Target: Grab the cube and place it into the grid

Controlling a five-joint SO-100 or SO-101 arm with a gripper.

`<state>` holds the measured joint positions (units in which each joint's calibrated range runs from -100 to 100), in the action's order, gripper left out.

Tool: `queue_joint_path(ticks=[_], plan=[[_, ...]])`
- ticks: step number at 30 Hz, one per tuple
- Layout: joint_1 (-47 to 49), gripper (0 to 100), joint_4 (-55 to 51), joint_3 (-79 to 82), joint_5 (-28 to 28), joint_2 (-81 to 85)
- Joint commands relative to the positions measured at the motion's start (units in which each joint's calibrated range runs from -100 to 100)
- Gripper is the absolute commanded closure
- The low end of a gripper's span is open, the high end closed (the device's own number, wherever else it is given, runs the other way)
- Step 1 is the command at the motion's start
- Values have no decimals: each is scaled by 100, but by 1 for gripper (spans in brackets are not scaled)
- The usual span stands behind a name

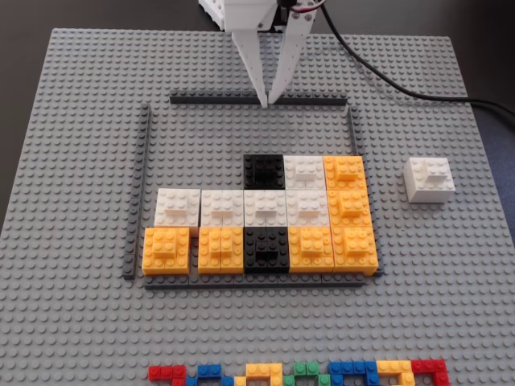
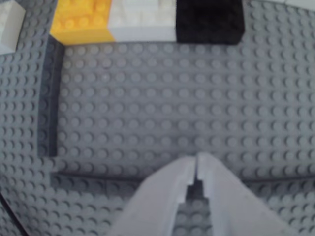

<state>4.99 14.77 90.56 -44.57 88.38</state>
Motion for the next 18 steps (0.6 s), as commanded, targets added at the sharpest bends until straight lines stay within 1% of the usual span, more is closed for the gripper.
queue_joint_path(ticks=[1, 7, 12, 18], plan=[[204, 100, -285, -1394, 78, -515], [462, 99, -720, -2834, 156, -1211], [712, 99, -969, -3714, 210, -1890], [1213, 99, -1077, -4683, 571, -2974]])
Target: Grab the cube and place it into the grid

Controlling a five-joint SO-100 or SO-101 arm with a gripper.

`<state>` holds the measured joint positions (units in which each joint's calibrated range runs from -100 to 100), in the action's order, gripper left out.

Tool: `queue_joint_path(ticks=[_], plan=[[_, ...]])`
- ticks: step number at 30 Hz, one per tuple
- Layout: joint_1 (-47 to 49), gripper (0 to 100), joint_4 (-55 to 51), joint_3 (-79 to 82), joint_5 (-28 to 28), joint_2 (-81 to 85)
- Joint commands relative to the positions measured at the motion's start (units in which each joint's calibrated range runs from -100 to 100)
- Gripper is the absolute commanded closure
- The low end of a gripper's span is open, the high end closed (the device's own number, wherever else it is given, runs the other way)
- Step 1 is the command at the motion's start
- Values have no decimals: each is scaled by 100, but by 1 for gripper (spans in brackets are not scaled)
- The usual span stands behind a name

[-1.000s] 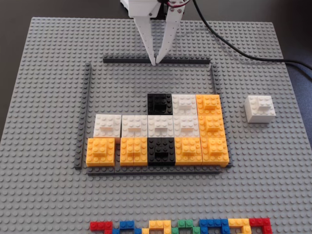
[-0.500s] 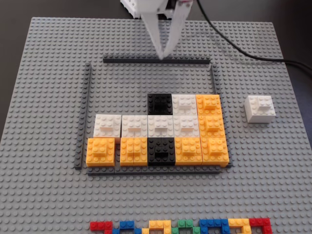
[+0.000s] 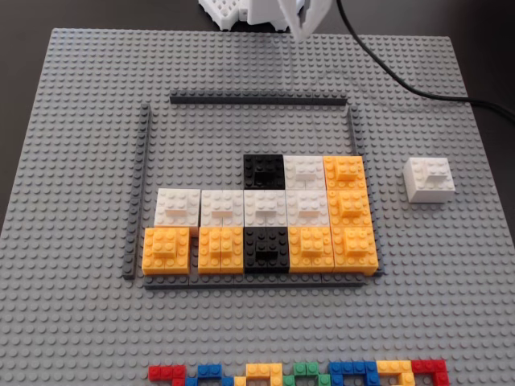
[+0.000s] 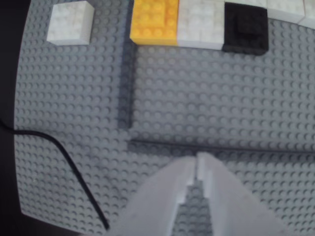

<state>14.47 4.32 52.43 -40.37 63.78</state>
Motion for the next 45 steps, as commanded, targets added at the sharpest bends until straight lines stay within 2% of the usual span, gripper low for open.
queue_joint_path(ticks=[1, 8, 12, 15, 26, 33, 38, 45], plan=[[346, 99, -41, -997, 200, -695], [759, 100, 154, -1568, 396, -1864], [936, 99, 208, -2112, 767, -2638], [1017, 97, 178, -2737, 845, -3291], [1179, 96, 208, -4423, 825, -5389], [1326, 90, 315, -5066, 972, -6206], [1385, 79, 354, -5401, 1035, -6731], [1297, 77, 506, -5646, 972, -7255]])
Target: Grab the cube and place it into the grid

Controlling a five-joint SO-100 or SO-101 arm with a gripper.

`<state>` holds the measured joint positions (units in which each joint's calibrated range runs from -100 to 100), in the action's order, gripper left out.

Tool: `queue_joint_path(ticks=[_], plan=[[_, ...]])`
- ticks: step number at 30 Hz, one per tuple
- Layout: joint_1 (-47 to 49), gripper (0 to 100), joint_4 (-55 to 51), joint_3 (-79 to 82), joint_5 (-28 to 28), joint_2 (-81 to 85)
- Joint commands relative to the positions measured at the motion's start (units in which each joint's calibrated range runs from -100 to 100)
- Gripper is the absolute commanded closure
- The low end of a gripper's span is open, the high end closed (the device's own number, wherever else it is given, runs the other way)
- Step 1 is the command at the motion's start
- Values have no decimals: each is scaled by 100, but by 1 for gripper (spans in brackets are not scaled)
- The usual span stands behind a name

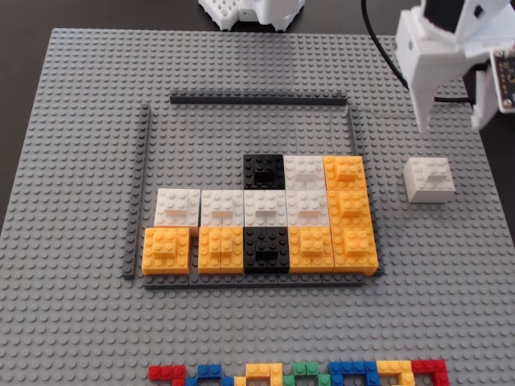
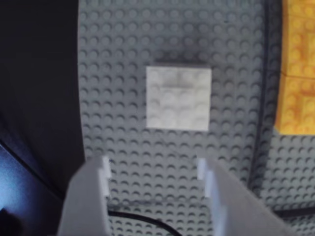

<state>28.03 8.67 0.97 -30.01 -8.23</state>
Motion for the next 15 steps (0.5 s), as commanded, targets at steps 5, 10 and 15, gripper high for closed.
queue_joint_path(ticks=[5, 10, 15], plan=[[-148, 76, 222, -518, -68, -304], [-207, 76, 301, -555, -107, -476], [-222, 76, 354, -636, -88, -579]])
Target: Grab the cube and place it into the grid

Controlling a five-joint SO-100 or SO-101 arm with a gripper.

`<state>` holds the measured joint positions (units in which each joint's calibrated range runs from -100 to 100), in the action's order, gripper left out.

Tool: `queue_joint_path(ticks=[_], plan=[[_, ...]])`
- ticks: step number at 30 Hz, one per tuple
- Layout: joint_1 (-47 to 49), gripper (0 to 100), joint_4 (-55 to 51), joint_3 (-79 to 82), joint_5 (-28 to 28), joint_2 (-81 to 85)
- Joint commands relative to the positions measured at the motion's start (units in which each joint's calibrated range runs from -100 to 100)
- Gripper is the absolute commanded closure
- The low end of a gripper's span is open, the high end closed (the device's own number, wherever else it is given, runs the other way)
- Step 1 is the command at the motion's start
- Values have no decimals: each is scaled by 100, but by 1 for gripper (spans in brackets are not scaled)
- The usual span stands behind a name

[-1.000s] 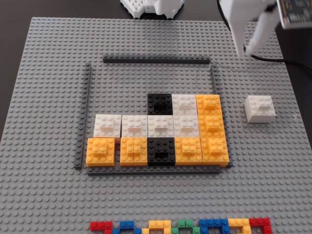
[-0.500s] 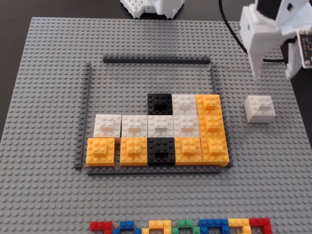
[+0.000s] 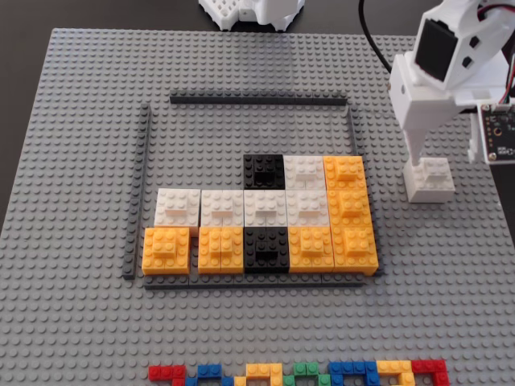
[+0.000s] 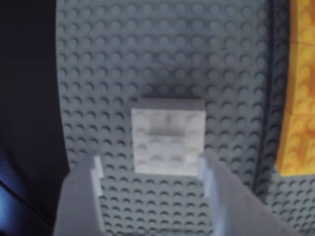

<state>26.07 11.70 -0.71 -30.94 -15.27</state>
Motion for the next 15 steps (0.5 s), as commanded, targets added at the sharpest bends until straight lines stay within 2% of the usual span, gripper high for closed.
queue_joint_path(ticks=[1, 15], plan=[[-17, 76, 52, -505, 10, 117], [56, 76, 76, -523, 78, -38]])
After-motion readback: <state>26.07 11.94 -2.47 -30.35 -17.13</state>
